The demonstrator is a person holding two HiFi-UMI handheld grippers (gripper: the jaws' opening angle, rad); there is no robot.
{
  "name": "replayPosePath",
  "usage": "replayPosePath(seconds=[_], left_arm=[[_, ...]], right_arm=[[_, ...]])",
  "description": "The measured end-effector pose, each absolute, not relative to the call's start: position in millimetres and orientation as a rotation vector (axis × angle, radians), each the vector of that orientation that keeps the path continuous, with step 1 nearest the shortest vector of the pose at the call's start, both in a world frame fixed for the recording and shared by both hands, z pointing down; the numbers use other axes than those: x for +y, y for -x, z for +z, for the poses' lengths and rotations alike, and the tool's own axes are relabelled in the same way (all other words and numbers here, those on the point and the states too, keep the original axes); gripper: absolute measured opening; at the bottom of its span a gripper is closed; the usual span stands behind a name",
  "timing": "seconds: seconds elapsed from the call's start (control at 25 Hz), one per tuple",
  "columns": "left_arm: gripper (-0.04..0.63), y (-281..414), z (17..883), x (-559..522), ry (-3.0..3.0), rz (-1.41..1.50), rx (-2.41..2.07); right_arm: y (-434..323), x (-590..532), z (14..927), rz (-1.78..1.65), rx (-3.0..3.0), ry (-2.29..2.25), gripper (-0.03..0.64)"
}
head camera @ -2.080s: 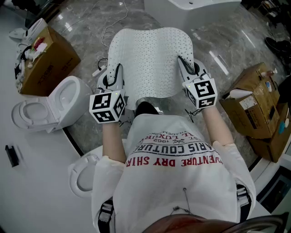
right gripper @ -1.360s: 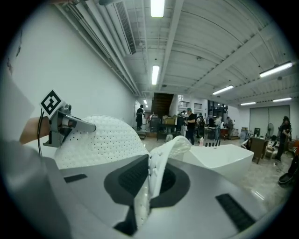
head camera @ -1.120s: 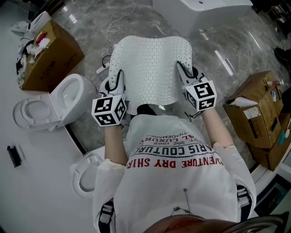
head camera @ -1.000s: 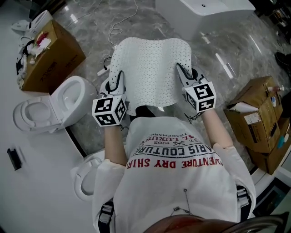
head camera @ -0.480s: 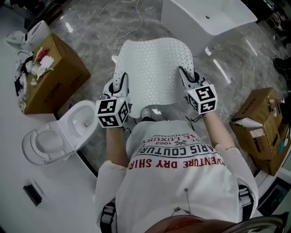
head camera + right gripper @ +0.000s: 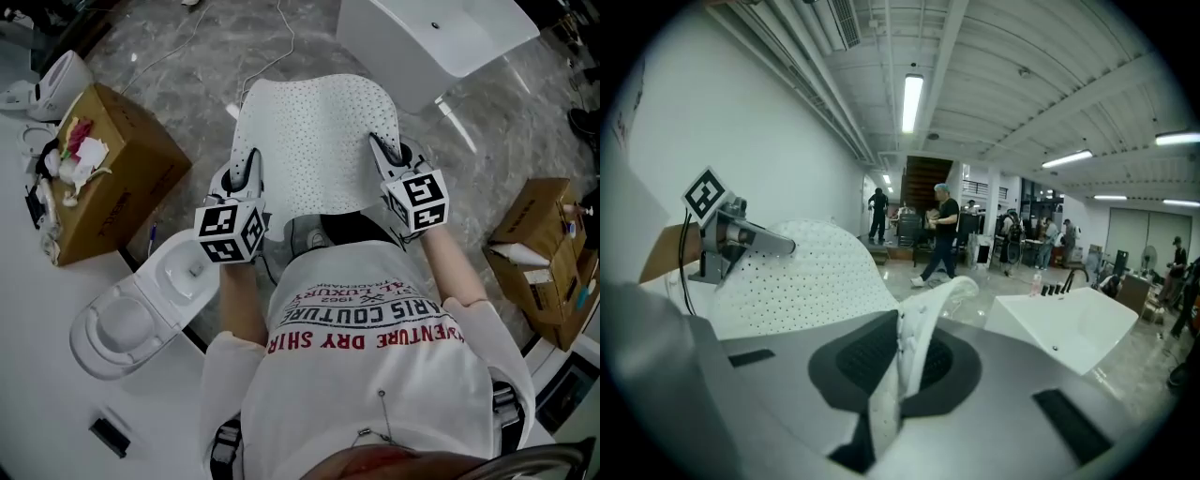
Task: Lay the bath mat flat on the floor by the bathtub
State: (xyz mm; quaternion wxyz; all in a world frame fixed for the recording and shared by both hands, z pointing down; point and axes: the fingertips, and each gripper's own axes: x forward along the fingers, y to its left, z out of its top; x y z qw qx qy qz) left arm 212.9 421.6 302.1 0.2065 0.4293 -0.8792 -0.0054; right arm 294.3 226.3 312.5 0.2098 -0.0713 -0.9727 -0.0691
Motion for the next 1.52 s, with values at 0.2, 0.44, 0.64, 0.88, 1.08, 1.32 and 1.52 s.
replayPosePath(seconds=[0.2, 0.44, 0.64, 0.88, 1.08, 1.32, 1.52], left_arm=[[0.018, -153.1, 312.6, 386.4, -1.172, 0.001, -2.436], [0.018, -59.0, 304.2, 316.4, -1.196, 0.09, -2.417], [0.02, 14.7, 294.5, 250.4, -1.262, 0.055, -2.467], [0.02, 92.0, 297.1, 164.4, -1.341, 0.082, -2.438], [0.02, 134.9, 317.3, 86.7, -1.514, 0.183, -2.285], [0.02, 188.4, 344.5, 2.2, -1.759, 0.215, -2.028], [0.02, 233.7, 361.7, -48.3, -1.946, 0.321, -1.771]], right_arm=[[-230.0, 188.8, 327.7, -0.148, -2.703, 0.217, 0.014], [-142.6, 115.1, 325.7, -0.068, -2.714, 0.217, 0.014], [-90.0, 42.6, 322.8, -0.055, -2.749, 0.165, 0.014], [-48.3, -45.3, 322.4, 0.006, -2.753, -0.032, 0.014], [-35.1, -90.3, 334.5, 0.049, -2.703, -0.231, 0.014], [-11.0, -132.8, 362.2, 0.164, -2.601, -0.515, 0.014], [2.5, -143.0, 370.8, 0.28, -2.466, -0.805, 0.014]])
